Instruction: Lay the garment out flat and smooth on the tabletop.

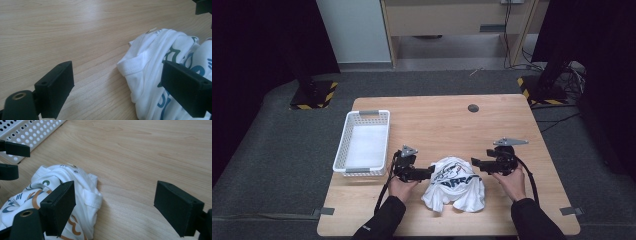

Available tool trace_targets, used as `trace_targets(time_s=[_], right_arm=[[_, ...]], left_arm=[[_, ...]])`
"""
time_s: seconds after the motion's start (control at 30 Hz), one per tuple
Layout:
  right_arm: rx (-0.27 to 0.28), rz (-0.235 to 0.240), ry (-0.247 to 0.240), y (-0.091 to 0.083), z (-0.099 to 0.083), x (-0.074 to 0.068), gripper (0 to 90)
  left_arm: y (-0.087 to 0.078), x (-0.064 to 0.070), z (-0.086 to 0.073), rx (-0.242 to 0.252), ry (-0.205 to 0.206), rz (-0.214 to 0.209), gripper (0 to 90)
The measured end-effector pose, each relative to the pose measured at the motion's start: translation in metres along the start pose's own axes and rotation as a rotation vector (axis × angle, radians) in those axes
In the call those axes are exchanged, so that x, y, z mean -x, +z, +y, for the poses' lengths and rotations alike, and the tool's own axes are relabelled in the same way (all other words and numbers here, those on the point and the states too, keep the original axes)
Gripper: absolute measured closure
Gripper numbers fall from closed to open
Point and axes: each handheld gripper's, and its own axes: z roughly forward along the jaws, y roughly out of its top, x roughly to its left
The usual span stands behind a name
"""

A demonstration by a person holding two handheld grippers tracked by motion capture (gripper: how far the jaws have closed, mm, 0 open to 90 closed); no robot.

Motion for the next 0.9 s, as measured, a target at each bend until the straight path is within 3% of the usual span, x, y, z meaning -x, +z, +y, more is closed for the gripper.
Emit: trace_targets(time_s=[0.4, 0.63, 0.9], right_arm=[[-0.084, 0.051, -0.007, 0.024, -0.009, -0.006, 24.1], [-0.126, 0.099, -0.008, 0.032, -0.015, -0.008, 29.8], [-0.140, 0.133, -0.024, 0.033, -0.017, -0.013, 50.3]], left_arm=[[0.014, -0.001, -0.006, -0.046, -0.010, -0.037, 18.1], [0.018, -0.002, -0.009, -0.054, -0.011, -0.042, 30.3], [0.023, -0.002, -0.013, -0.091, -0.025, -0.079, 47.7]])
